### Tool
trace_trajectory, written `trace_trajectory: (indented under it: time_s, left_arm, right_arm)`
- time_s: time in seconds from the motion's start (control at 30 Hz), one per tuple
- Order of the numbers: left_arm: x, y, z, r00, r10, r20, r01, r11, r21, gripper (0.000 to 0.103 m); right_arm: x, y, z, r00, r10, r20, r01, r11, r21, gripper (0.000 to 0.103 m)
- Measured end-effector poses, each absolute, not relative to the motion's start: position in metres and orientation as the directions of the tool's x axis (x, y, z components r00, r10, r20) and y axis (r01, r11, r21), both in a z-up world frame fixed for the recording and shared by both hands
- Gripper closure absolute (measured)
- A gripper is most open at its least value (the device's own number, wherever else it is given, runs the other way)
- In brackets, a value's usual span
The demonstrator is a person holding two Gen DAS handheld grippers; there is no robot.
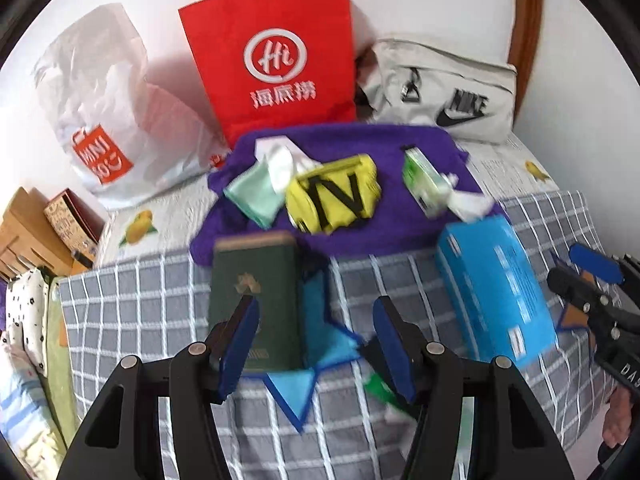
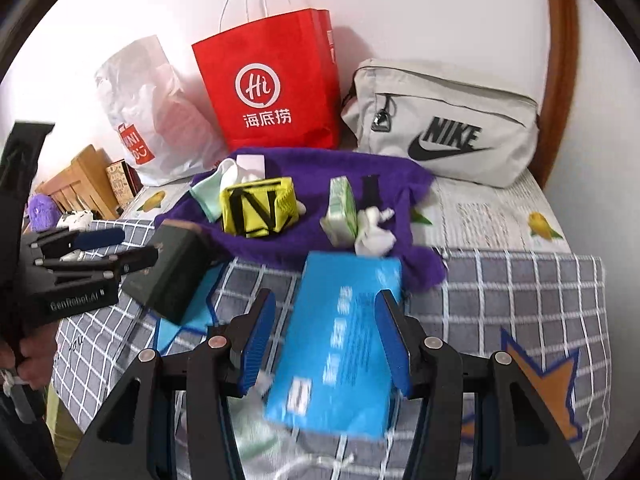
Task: Organize soft objects
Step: 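Move both tools back to the pile, left tool toward the black strap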
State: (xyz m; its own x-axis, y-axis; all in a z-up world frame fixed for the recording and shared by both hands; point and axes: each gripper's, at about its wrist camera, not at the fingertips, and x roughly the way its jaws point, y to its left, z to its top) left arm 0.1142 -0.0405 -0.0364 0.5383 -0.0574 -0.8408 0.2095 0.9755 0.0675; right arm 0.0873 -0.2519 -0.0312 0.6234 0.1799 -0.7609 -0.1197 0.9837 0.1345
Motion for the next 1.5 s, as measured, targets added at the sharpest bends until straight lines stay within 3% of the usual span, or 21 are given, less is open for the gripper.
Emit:
trace_trajectory:
  time_s: [0.43,0.7,1.03,1.1,1.13,1.17,1.5]
  left_arm:
    - [0.056,-0.072,-0.096,0.443,-0.076,-0.893,0.223,0.974,0.028,0.046]
    - [0.050,-0.089,-0.118,0.423,-0.030,-0.906,0.219,0.973,0.070,0.045]
    - [0.057,-0.088,-0.134,0.404,-0.065,-0.913,0.200,0.980,0.018,0.046]
    - [0.058,-0.084,-0.135,0.401,-0.104,-0.910,0.209,0.978,-0.019,0.061]
    - [0.058,-0.081,-0.135,0.395,-0.125,-0.910,0.215,0.976,-0.041,0.077]
    - [0.058,-0.076,-0.135,0.390,-0.138,-0.911,0.214,0.975,-0.056,0.082]
    - [0.056,-0.019,-0.130,0.398,-0.177,-0.900,0.192,0.976,-0.108,0.088]
  right_arm:
    - [0.020,-0.268,-0.046,0.610,0.190,-0.770,-0.088,0.981,0.173,0.051]
    - [0.013,-0.277,-0.069,0.583,0.195,-0.789,-0.079,0.980,0.184,0.051]
    - [0.018,-0.286,-0.081,0.561,0.197,-0.804,-0.053,0.978,0.203,0.052]
    - [0.018,-0.285,-0.082,0.559,0.195,-0.806,-0.050,0.978,0.201,0.051]
    - [0.018,-0.284,-0.082,0.557,0.193,-0.808,-0.050,0.979,0.199,0.052]
    - [0.017,-0.283,-0.082,0.555,0.189,-0.810,-0.051,0.980,0.194,0.052]
    - [0.012,-0.267,-0.087,0.547,0.195,-0.814,-0.071,0.980,0.187,0.051]
